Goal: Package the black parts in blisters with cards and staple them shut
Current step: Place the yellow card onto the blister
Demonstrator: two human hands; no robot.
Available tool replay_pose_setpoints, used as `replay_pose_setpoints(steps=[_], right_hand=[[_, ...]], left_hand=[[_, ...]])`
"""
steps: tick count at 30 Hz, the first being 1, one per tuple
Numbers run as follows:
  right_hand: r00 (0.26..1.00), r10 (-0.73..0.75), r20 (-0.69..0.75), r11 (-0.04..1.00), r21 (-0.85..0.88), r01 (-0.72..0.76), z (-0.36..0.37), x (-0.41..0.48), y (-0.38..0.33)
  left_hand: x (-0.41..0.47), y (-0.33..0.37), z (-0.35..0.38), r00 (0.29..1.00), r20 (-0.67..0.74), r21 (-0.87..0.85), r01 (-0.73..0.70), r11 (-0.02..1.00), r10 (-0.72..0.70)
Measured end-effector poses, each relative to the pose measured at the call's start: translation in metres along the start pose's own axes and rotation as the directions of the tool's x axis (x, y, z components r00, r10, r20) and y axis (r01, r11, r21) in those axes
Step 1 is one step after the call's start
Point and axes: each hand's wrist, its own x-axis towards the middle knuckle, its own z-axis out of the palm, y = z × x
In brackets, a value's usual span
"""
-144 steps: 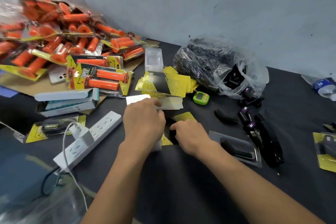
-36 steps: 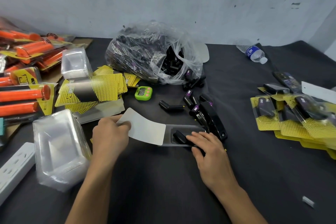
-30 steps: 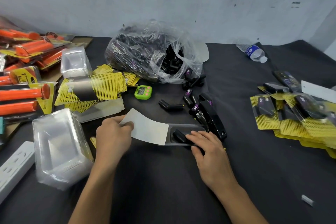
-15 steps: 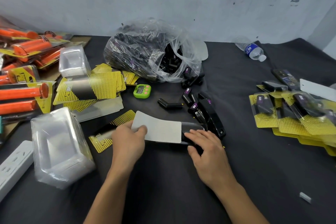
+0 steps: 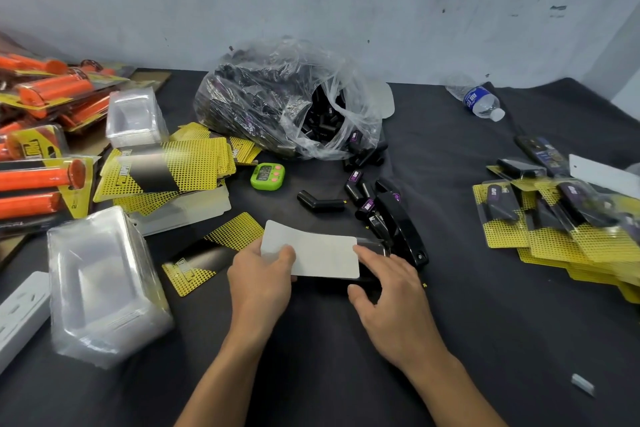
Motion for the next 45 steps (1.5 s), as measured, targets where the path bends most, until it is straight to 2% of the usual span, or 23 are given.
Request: replay_pose_setpoints(steps=[3, 6, 9, 13, 15, 17, 18, 20, 21, 23, 25, 26, 27, 28, 29, 30, 32, 34, 36, 38, 41, 43, 45], right_hand=[[0.999, 0.010, 0.040, 0.999, -0.038, -0.008, -0.002, 0.002, -0.001], [0.997, 0.035, 0.069, 0.998, -0.046, -0.032, -0.005, 0.007, -0.001], [0.997, -0.051, 0.064, 0.996, -0.076, 0.055, -0.002, 0.009, 0.001], [0.994, -0.109, -0.022, 0.990, -0.097, 0.107, 0.003, 0.007, 0.003], [0.996, -0.092, -0.010, 0.993, -0.080, 0.091, 0.003, 0.008, 0.004], [0.997, -0.073, 0.035, 0.995, -0.067, 0.075, 0.004, 0.011, 0.006], [0.997, -0.060, 0.046, 0.996, -0.056, 0.063, 0.006, 0.012, 0.009], [0.998, -0.015, 0.066, 1.000, -0.006, 0.015, 0.005, 0.013, 0.011], [0.998, 0.005, 0.069, 0.999, 0.045, -0.009, 0.003, 0.014, 0.011], [0.997, 0.026, 0.070, 0.991, 0.131, -0.035, -0.001, 0.015, 0.011], [0.996, -0.004, 0.093, 0.990, 0.141, -0.009, -0.002, 0.016, 0.011], [0.995, -0.017, 0.099, 0.989, 0.148, 0.002, -0.003, 0.016, 0.012], [0.995, -0.018, 0.094, 0.987, 0.162, 0.002, -0.004, 0.016, 0.012], [0.997, -0.008, 0.076, 0.984, 0.177, -0.006, -0.004, 0.016, 0.013], [0.999, 0.004, 0.051, 0.982, 0.190, -0.014, -0.005, 0.016, 0.015], [0.999, 0.013, 0.033, 0.980, 0.199, -0.019, -0.005, 0.016, 0.016], [0.999, 0.026, 0.034, 0.978, 0.204, -0.033, -0.005, 0.015, 0.016], [0.997, 0.062, 0.047, 0.964, 0.256, -0.072, -0.004, 0.015, 0.016], [0.991, 0.110, 0.076, 0.932, 0.338, -0.129, -0.003, 0.017, 0.016], [0.982, 0.138, 0.126, 0.904, 0.389, -0.177, -0.003, 0.018, 0.017], [0.976, 0.145, 0.164, 0.890, 0.409, -0.201, -0.003, 0.019, 0.019], [0.971, 0.157, 0.178, 0.877, 0.427, -0.220, -0.004, 0.019, 0.020], [0.969, 0.171, 0.180, 0.864, 0.444, -0.236, -0.005, 0.020, 0.021]], left_hand=[[-0.003, -0.001, 0.001, 0.999, 0.032, 0.027, -0.045, 0.999, 0.044], [-0.004, -0.002, -0.002, 0.986, 0.146, 0.038, -0.088, 0.995, 0.082], [-0.005, -0.005, -0.002, 0.973, 0.208, 0.075, -0.118, 0.990, 0.101], [-0.005, -0.009, 0.002, 0.983, 0.100, 0.283, -0.175, 0.943, 0.152], [-0.007, -0.006, 0.003, 0.938, 0.060, 0.512, -0.324, 0.796, 0.343], [-0.008, -0.003, 0.010, 0.817, 0.223, 0.607, -0.543, 0.580, 0.531], [-0.008, -0.003, 0.015, 0.765, 0.339, 0.590, -0.627, 0.509, 0.548], [-0.013, -0.007, 0.024, 0.721, 0.514, 0.551, -0.693, 0.465, 0.465], [-0.014, -0.011, 0.028, 0.710, 0.553, 0.542, -0.704, 0.458, 0.437], [-0.013, -0.014, 0.030, 0.670, 0.583, 0.524, -0.742, 0.417, 0.459], [-0.012, -0.015, 0.031, 0.632, 0.603, 0.501, -0.775, 0.386, 0.486], [-0.011, -0.016, 0.031, 0.609, 0.613, 0.459, -0.793, 0.400, 0.504], [-0.012, -0.015, 0.031, 0.612, 0.601, 0.403, -0.788, 0.466, 0.515], [-0.013, -0.013, 0.029, 0.644, 0.563, 0.342, -0.752, 0.563, 0.518], [-0.013, -0.009, 0.026, 0.698, 0.488, 0.291, -0.696, 0.656, 0.524], [-0.011, -0.007, 0.021, 0.753, 0.376, 0.283, -0.648, 0.707, 0.540], [-0.001, -0.006, 0.009, 0.829, 0.136, 0.375, -0.551, 0.746, 0.543], [0.011, -0.009, -0.001, 0.920, 0.058, 0.333, -0.384, 0.861, 0.387], [0.013, -0.011, -0.005, 0.960, 0.154, 0.191, -0.261, 0.946, 0.234], [0.009, -0.013, -0.002, 0.941, 0.231, 0.147, -0.286, 0.947, 0.249], [0.003, -0.012, 0.005, 0.924, 0.265, 0.208, -0.332, 0.920, 0.274], [0.003, -0.012, 0.006, 0.937, 0.233, 0.224, -0.313, 0.923, 0.261], [0.003, -0.011, 0.006, 0.959, 0.134, 0.187, -0.272, 0.944, 0.250]])
